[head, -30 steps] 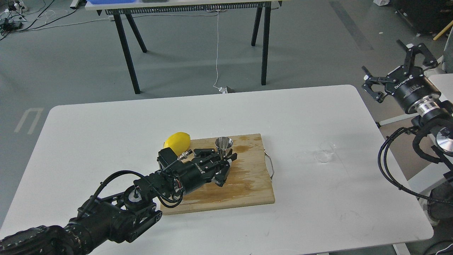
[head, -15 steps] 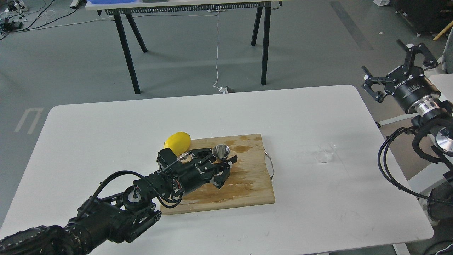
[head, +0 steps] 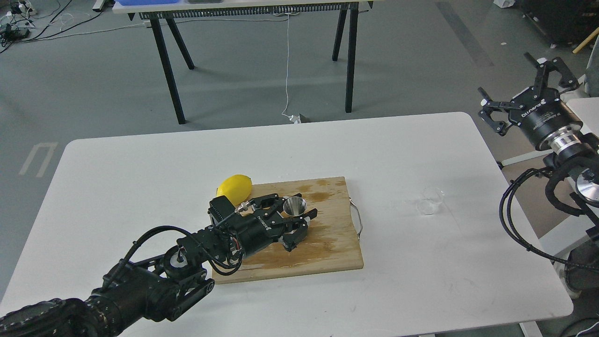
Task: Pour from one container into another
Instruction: 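Lower the jigger onto the board beside the lemon with the left gripper, then open the left gripper and withdraw it away from the jigger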
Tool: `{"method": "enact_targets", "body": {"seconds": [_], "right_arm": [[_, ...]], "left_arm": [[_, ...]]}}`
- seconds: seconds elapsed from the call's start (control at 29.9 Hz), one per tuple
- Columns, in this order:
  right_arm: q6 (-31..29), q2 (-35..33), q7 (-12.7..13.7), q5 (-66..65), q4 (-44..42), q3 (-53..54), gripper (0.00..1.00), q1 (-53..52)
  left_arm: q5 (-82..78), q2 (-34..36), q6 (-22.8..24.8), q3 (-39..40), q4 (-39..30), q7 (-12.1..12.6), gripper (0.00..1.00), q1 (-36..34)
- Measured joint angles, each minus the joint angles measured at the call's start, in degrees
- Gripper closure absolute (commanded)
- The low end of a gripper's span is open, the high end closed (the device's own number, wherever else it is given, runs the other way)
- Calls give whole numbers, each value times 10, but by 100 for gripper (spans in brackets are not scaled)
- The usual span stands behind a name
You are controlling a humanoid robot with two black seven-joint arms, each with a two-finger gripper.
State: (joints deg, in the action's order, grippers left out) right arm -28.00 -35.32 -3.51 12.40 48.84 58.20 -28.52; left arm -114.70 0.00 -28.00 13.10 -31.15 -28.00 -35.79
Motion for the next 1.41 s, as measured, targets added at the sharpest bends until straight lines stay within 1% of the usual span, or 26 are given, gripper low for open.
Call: {"method": "enact_targets", "body": {"seconds": [0.13,0.6,0.74,1.1,1.41], "right_arm": [[0,0,0,0,0,1,1,2],[0,1,0,0,-1,1,1,5],[0,2,0,0,-1,1,1,5],[0,4,0,0,1,1,1,5],[0,4,0,0,1,2,1,5]], "left_arm": [[0,0,0,0,0,0,4,7],[1,0,0,0,-2,0,4,23],[1,0,0,1,-14,0,4,35],[2,18,0,4,-20,0,4,47],[6,52,0,5,-18,0,4,49]]}}
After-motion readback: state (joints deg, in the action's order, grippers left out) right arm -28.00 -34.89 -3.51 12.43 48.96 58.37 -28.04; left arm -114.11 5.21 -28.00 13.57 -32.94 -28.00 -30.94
